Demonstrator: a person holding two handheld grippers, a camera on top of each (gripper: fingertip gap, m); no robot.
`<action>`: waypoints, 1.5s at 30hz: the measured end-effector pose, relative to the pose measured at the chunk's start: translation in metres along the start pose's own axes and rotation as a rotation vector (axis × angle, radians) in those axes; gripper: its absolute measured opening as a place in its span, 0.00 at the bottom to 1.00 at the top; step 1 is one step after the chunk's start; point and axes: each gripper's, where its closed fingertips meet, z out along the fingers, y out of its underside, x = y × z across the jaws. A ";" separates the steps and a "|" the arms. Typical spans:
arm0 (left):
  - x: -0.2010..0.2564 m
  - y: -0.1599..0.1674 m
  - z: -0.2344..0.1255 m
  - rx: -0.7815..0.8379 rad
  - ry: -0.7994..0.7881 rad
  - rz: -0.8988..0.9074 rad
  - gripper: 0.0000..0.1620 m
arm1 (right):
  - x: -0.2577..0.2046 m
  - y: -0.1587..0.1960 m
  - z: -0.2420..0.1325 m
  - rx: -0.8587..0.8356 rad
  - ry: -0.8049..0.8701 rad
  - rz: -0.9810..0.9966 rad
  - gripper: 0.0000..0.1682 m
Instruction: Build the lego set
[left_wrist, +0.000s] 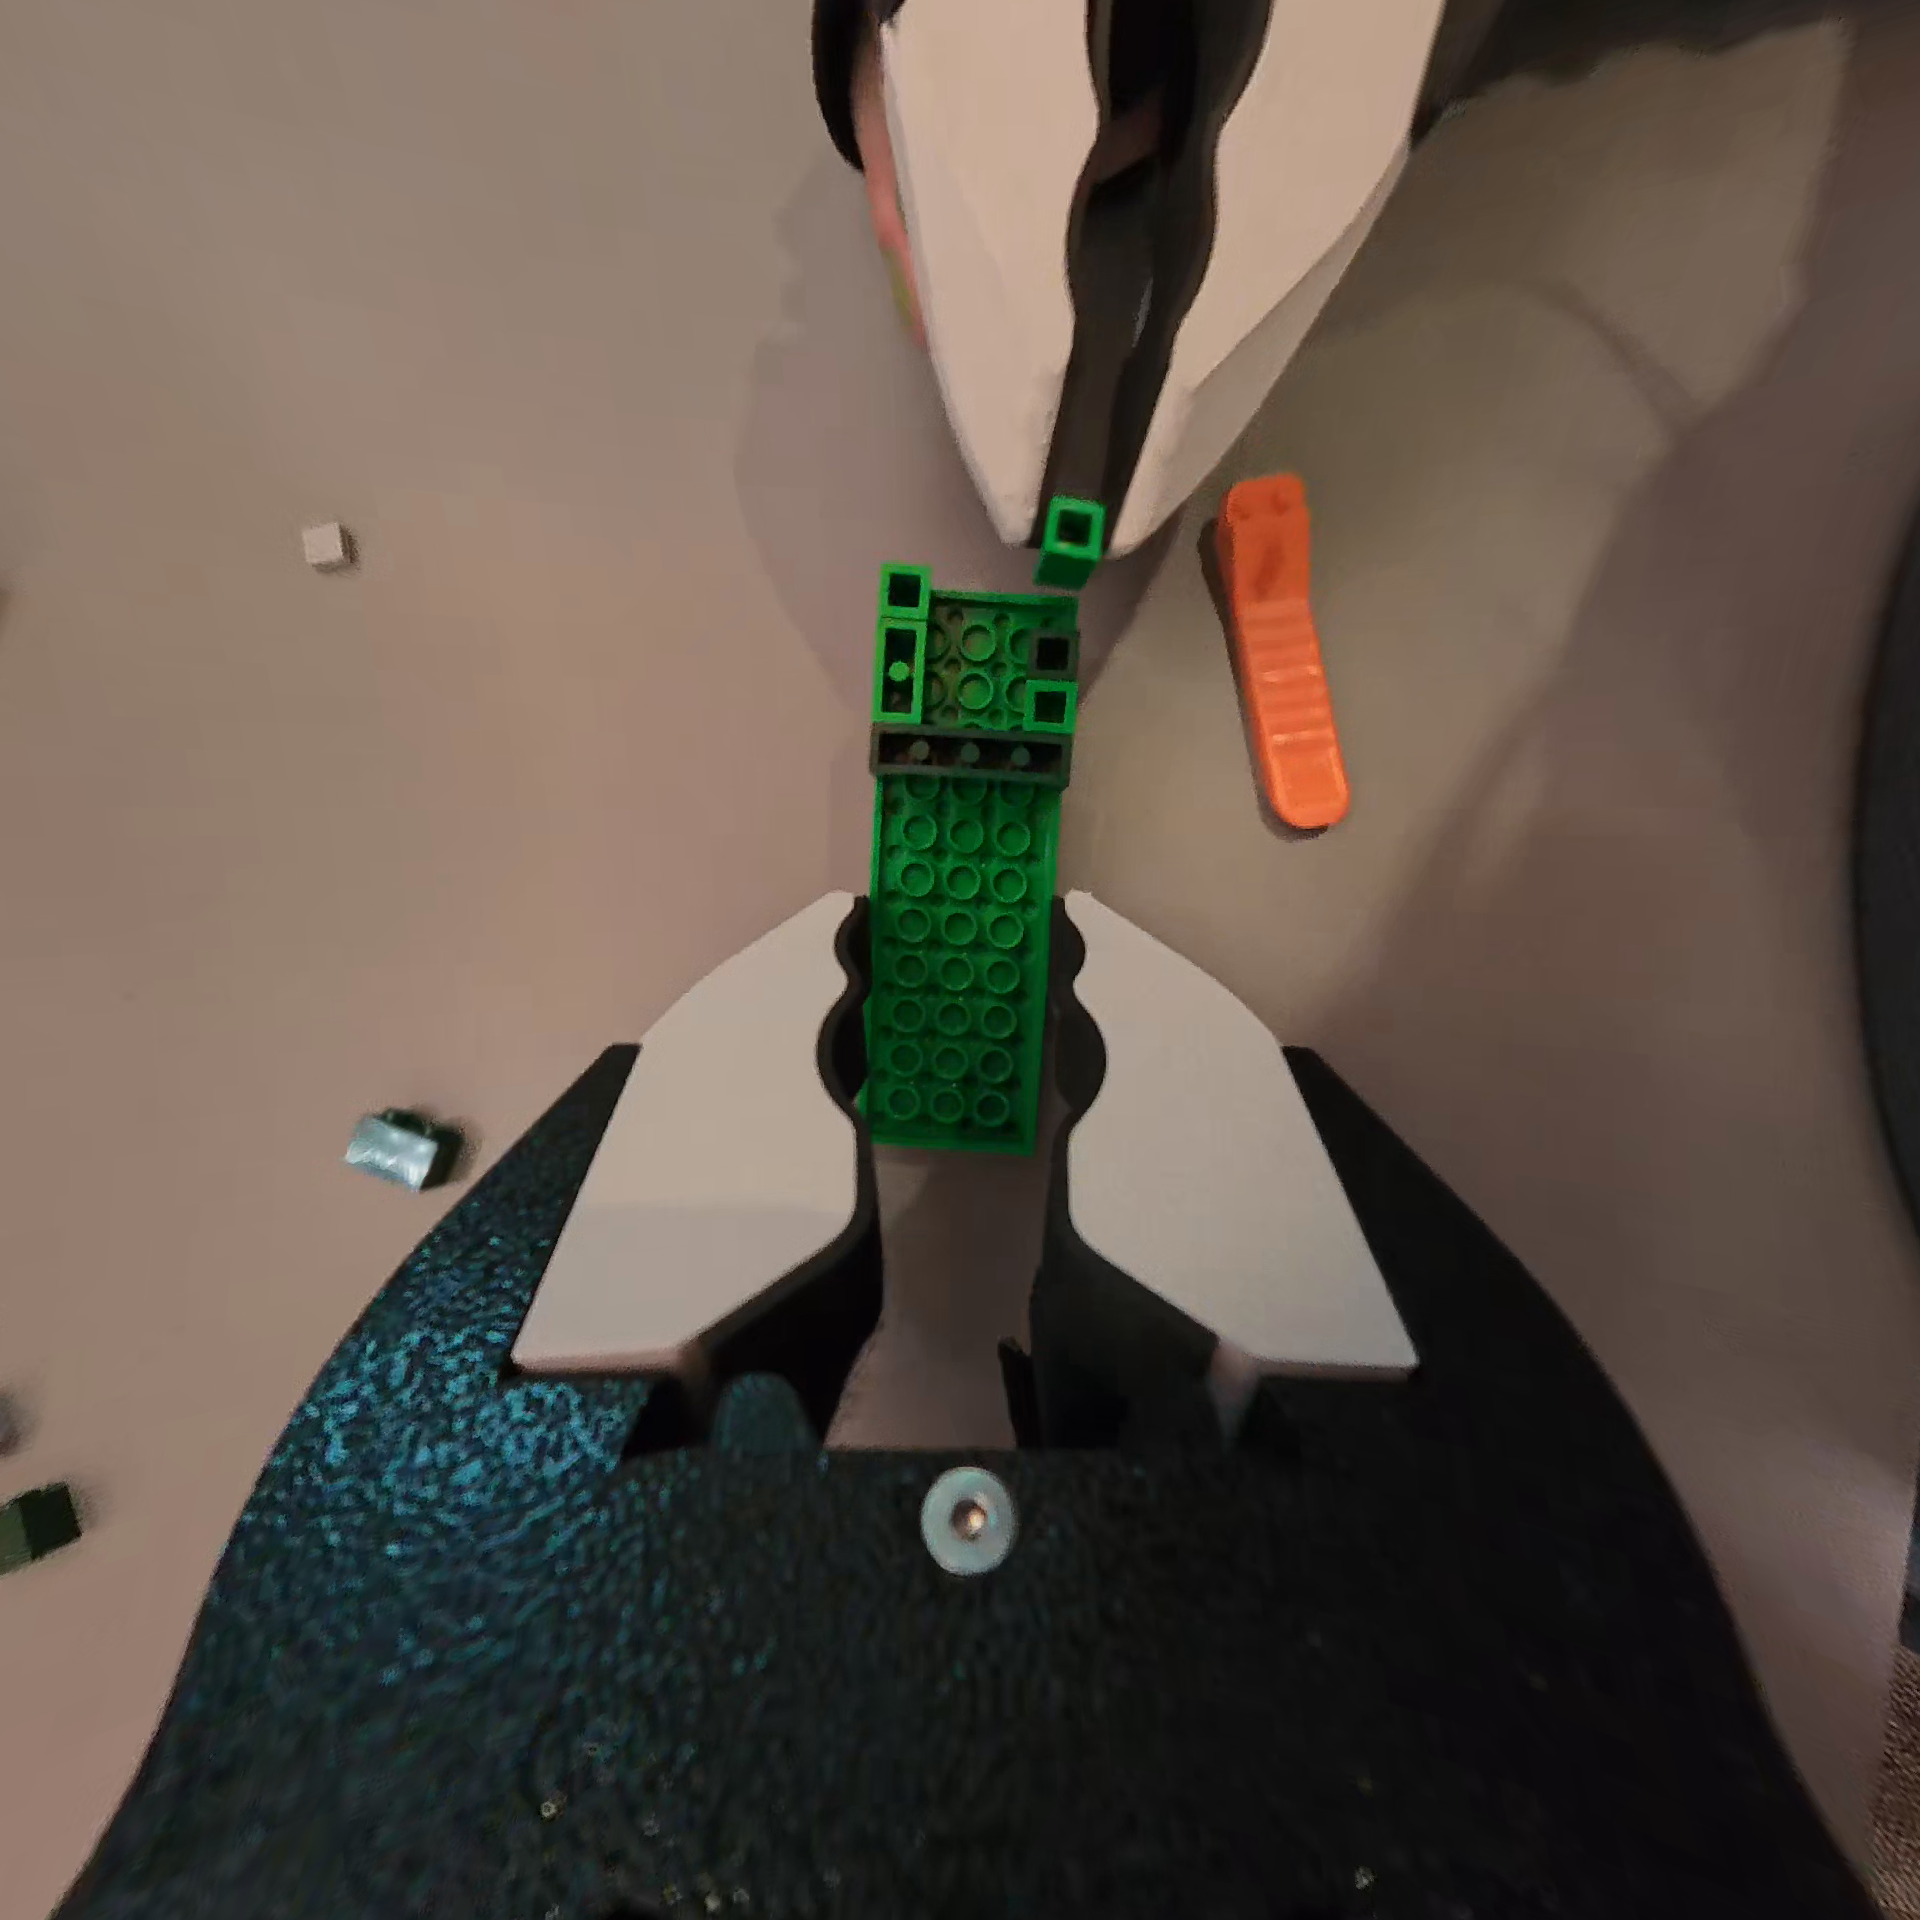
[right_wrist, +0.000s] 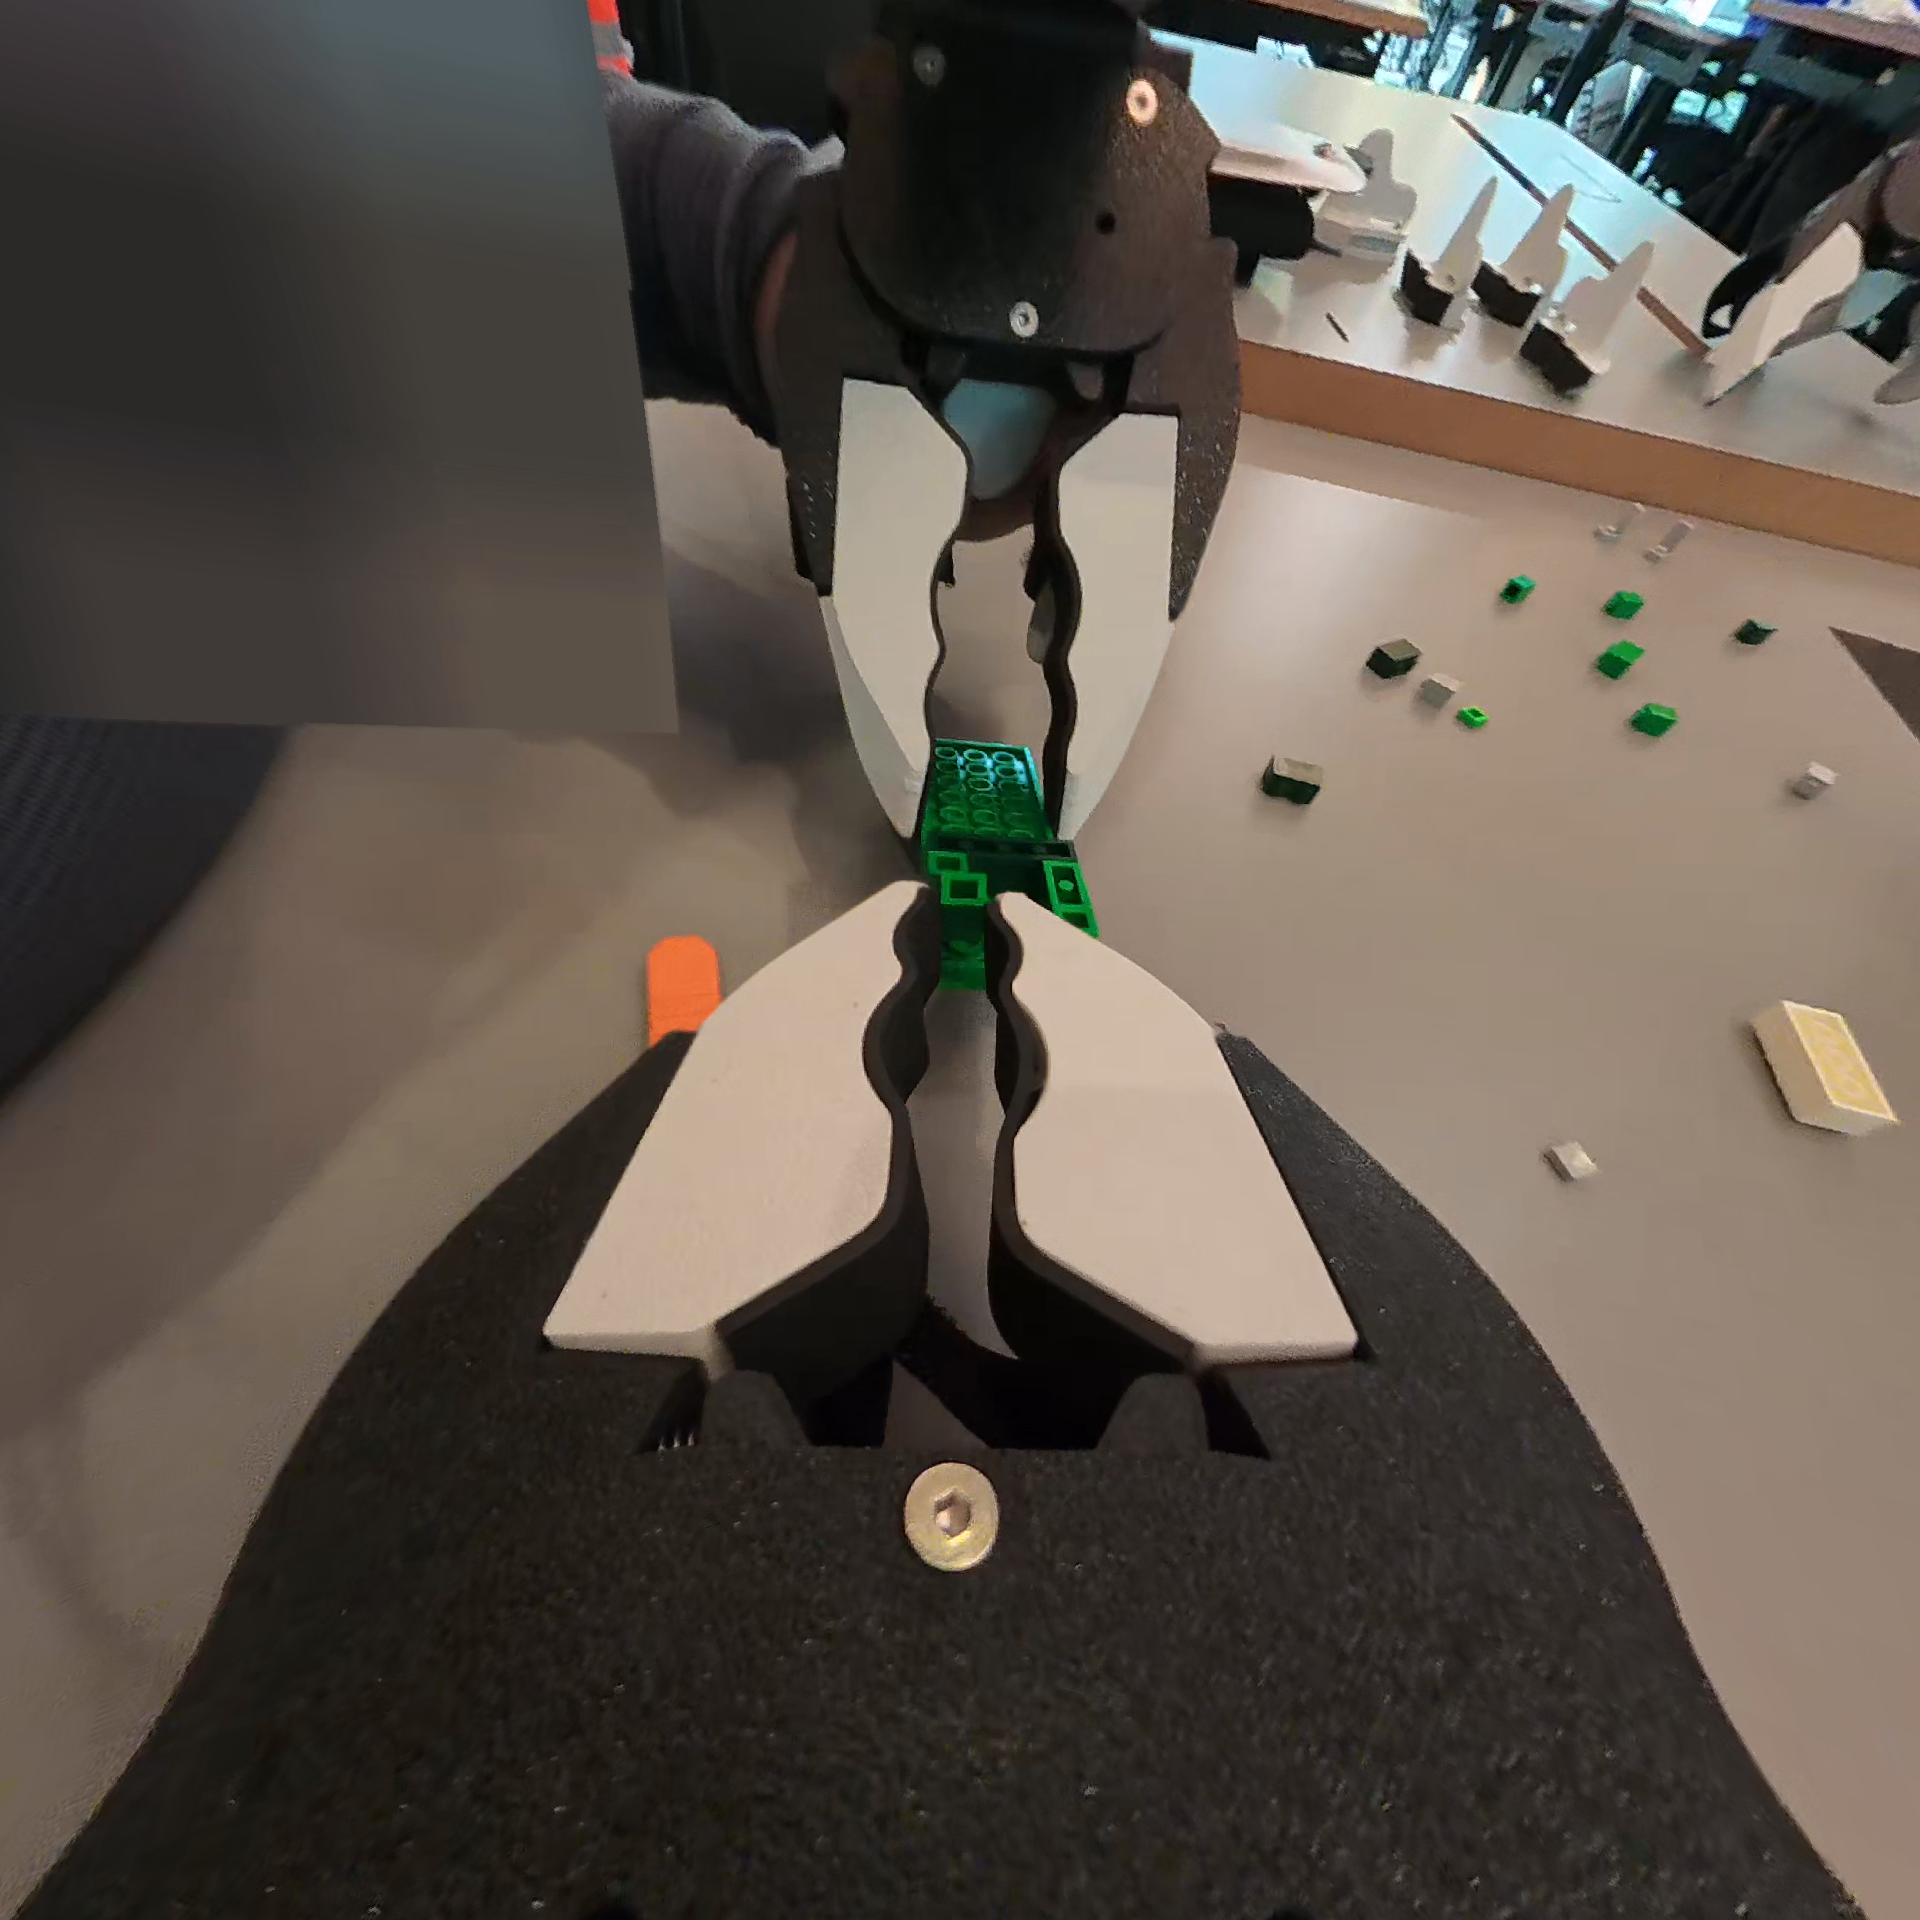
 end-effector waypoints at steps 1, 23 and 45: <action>0.000 -0.002 0.001 0.008 0.003 0.005 0.20 | 0.001 0.002 -0.001 -0.013 0.003 0.000 0.04; 0.004 -0.017 0.003 0.166 0.062 -0.042 0.20 | -0.001 0.009 -0.009 -0.036 -0.053 0.047 0.04; -0.023 -0.011 -0.016 0.138 -0.016 -0.263 0.20 | 0.021 0.040 -0.029 -0.200 0.078 0.008 0.04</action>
